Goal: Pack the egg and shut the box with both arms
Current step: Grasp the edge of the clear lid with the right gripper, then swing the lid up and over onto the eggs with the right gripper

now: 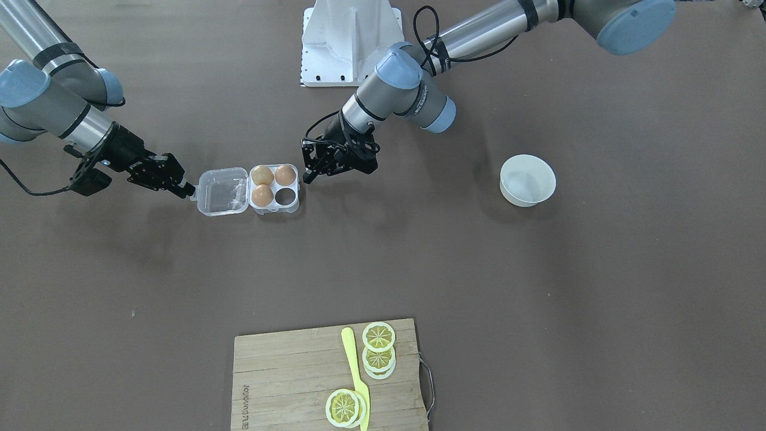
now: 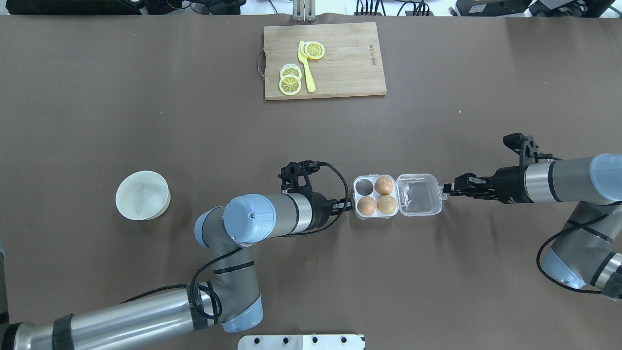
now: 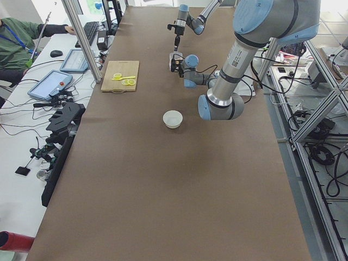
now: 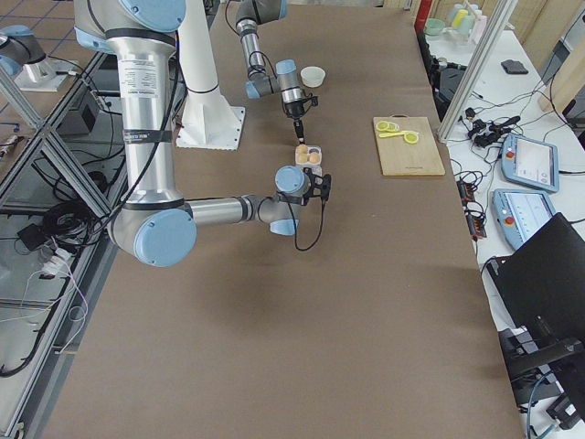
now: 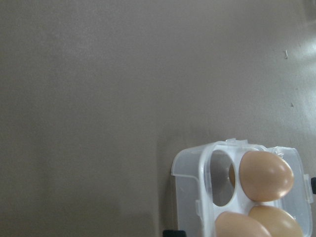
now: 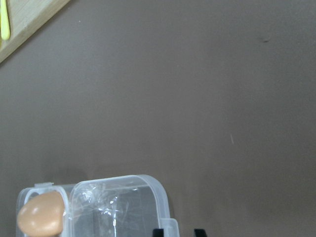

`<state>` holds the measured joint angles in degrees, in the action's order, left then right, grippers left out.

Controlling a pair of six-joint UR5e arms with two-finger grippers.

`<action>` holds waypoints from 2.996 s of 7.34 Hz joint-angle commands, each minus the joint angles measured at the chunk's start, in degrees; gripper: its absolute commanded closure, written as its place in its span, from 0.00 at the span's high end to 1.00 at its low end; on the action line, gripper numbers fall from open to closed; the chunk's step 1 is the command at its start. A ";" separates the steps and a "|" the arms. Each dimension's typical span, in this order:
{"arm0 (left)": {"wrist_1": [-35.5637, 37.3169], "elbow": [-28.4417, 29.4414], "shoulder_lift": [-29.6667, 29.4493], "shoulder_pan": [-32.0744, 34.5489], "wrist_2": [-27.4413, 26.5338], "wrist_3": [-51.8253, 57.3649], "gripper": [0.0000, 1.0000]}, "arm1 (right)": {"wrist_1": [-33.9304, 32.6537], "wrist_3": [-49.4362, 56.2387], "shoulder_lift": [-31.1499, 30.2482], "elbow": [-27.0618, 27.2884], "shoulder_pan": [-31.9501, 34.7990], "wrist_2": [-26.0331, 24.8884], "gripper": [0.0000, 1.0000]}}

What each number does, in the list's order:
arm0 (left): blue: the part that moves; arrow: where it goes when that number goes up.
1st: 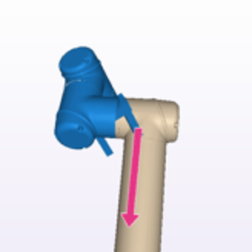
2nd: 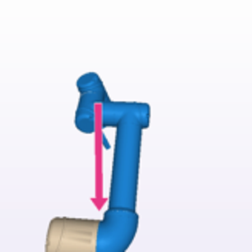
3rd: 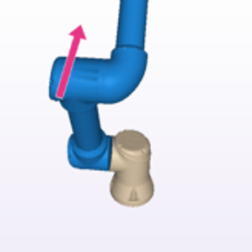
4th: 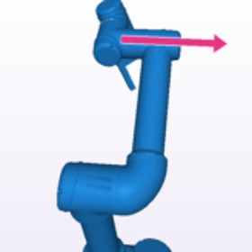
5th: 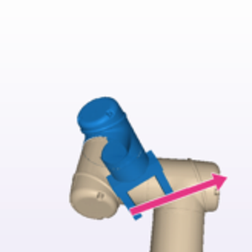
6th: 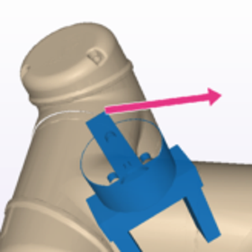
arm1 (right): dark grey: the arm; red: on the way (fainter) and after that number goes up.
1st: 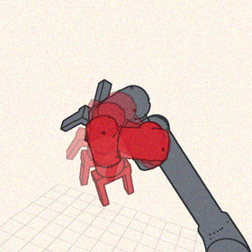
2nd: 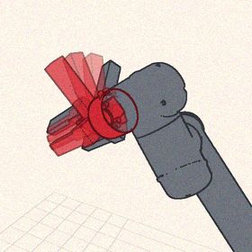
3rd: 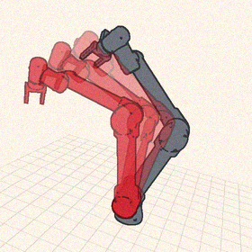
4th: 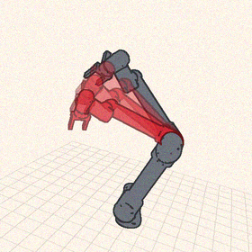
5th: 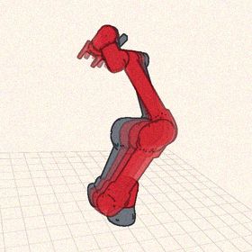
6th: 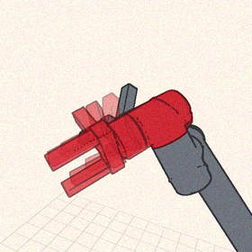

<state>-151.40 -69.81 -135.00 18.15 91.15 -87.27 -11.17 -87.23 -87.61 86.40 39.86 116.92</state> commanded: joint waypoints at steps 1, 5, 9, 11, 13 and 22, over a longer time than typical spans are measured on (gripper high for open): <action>-0.03 0.03 0.00 -0.48 -0.54 0.00 0.00 | 0.00 -0.04 0.07 0.00 -0.30 -0.29 0.32; -0.03 -0.06 0.09 -0.74 -0.62 0.00 0.00 | 0.00 -0.39 -0.10 0.09 -0.66 -0.37 0.26; -0.12 -0.06 0.09 -0.66 -0.62 0.09 0.00 | 0.09 -1.19 -0.02 0.35 -1.62 -2.39 0.22; -0.21 -0.06 0.09 -0.66 -0.54 0.09 0.00 | 0.09 -1.19 -0.02 0.52 -1.71 -2.40 0.19; -0.38 -0.06 0.09 -0.66 -0.54 0.09 0.00 | 0.09 -1.19 -0.02 0.79 -1.62 -2.31 0.16; -0.74 -0.85 0.88 -0.66 -0.54 0.09 0.00 | -0.52 -1.10 -0.72 7.02 -1.01 -1.26 0.14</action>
<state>-152.11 -70.36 -134.14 17.49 90.64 -87.19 -11.36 -88.33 -88.32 92.59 38.78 115.44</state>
